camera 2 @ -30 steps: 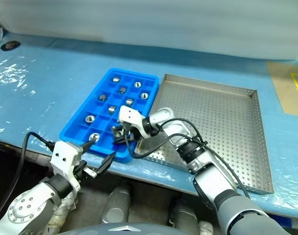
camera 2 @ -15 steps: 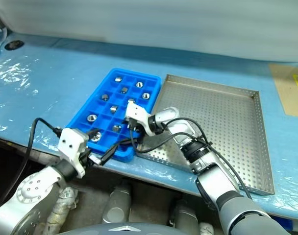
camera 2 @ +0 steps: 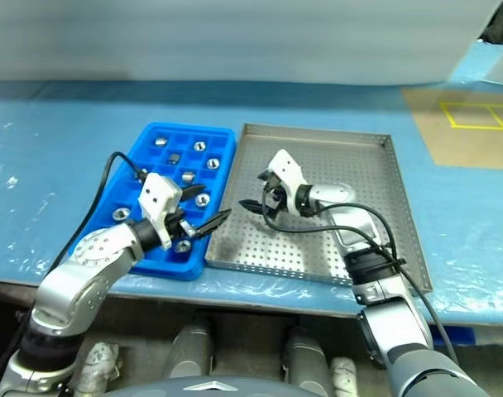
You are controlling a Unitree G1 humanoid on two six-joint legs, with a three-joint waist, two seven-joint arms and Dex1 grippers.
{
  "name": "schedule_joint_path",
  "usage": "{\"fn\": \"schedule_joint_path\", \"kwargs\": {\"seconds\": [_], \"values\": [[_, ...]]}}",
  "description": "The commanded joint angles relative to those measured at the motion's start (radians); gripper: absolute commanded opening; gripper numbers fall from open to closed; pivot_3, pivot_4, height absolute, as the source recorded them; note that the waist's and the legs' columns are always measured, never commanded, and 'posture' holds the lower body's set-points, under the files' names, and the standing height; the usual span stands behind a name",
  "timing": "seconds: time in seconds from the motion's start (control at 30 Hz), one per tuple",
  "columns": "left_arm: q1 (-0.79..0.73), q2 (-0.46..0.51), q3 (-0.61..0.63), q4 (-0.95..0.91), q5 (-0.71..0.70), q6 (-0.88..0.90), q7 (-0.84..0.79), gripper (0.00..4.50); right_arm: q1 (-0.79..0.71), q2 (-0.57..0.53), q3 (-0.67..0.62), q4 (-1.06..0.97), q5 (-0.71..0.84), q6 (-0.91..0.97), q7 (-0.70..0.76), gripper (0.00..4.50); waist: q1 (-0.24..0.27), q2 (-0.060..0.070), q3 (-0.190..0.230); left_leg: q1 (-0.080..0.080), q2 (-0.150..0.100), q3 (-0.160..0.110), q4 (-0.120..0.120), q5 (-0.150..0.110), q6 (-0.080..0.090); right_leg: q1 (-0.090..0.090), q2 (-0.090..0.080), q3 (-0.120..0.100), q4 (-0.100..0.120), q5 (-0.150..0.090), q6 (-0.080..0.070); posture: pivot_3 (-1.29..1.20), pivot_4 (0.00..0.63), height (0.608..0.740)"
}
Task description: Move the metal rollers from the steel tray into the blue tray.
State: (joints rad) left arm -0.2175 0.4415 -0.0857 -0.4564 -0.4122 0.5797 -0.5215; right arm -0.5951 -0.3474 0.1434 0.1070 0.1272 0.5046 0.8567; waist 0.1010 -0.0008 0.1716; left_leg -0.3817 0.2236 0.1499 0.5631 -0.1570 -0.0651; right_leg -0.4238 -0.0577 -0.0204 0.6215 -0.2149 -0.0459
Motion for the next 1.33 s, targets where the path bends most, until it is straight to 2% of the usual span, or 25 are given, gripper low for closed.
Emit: {"fn": "schedule_joint_path", "kwargs": {"seconds": [0.03,0.33,0.57,1.33], "values": [[-0.069,-0.029,-0.024,0.088,0.032,-0.097,-0.043,4.5,0.04,-0.006,-0.079,-0.113,0.036,0.0,-0.076,4.47,-0.016,0.0,0.0,0.0,0.0,0.0,0.0,0.0,0.0,0.0,0.0,0.0,0.0,0.0,0.0,-0.1,0.15,0.74],[-0.137,-0.076,-0.048,0.305,0.122,-0.265,-0.098,4.5,0.199,-0.016,-0.186,-0.275,0.087,-0.02,-0.184,4.47,-0.062,0.0,0.0,0.001,0.0,0.001,0.0,0.0,0.001,0.001,0.0,0.001,-0.001,0.0,0.0,-0.2,0.15,0.74],[-0.122,-0.074,-0.036,0.352,0.173,-0.336,-0.1,4.5,0.319,-0.043,-0.153,-0.345,0.081,-0.063,-0.183,4.47,-0.065,0.0,0.0,0.002,0.0,0.002,0.0,-0.001,0.002,0.001,0.0,0.001,-0.001,0.0,0.0,-0.19,0.15,0.74],[-0.102,-0.139,-0.036,0.365,0.245,-0.376,-0.039,4.5,0.244,-0.061,-0.094,-0.21,0.056,-0.169,-0.172,4.47,-0.063,0.0,0.0,0.002,0.0,0.002,0.0,-0.003,0.005,0.002,0.0,0.001,-0.002,0.0,0.0,-0.13,0.15,0.74]]}}
